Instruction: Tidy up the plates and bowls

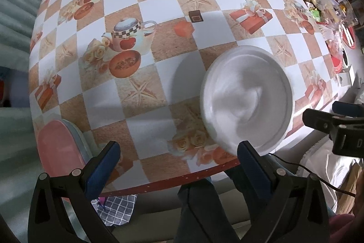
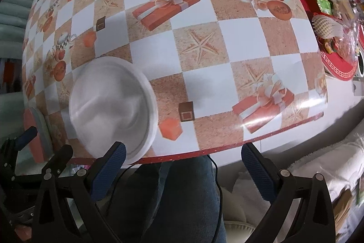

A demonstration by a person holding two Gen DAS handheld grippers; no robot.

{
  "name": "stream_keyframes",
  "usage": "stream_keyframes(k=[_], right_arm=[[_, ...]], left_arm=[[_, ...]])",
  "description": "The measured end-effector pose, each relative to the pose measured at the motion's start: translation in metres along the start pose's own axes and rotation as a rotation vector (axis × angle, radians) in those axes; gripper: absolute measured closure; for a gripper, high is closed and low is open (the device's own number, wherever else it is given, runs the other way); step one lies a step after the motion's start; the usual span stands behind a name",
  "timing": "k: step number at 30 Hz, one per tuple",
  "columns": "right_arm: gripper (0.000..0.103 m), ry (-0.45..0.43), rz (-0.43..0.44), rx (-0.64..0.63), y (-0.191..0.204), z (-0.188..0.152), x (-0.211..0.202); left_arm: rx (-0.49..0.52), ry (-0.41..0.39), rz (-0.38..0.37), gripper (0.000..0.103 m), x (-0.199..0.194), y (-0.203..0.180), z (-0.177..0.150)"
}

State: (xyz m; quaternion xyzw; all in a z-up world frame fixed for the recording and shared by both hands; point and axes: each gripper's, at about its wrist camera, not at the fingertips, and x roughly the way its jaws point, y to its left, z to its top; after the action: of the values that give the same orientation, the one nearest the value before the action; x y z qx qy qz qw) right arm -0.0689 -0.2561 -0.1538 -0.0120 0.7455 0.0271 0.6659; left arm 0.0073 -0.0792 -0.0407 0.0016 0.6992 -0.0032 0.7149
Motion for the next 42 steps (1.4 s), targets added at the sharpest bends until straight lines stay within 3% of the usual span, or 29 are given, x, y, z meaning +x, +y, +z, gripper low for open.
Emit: stream_keyframes(k=[15,28,42], right_arm=[[0.001,0.040,0.030,-0.046,-0.020,0.026,0.006],[0.001,0.073,0.024,-0.072,-0.003,0.038,0.020],[0.001,0.123,0.004,-0.074,0.010,0.059,0.061]], left_arm=[[-0.063,0.047,0.041,0.000,0.011,0.001,0.015],[-0.075,0.077,0.044,0.000,0.028,0.001,0.028],[-0.087,0.104,0.045,0.000,0.074,-0.007,0.036]])
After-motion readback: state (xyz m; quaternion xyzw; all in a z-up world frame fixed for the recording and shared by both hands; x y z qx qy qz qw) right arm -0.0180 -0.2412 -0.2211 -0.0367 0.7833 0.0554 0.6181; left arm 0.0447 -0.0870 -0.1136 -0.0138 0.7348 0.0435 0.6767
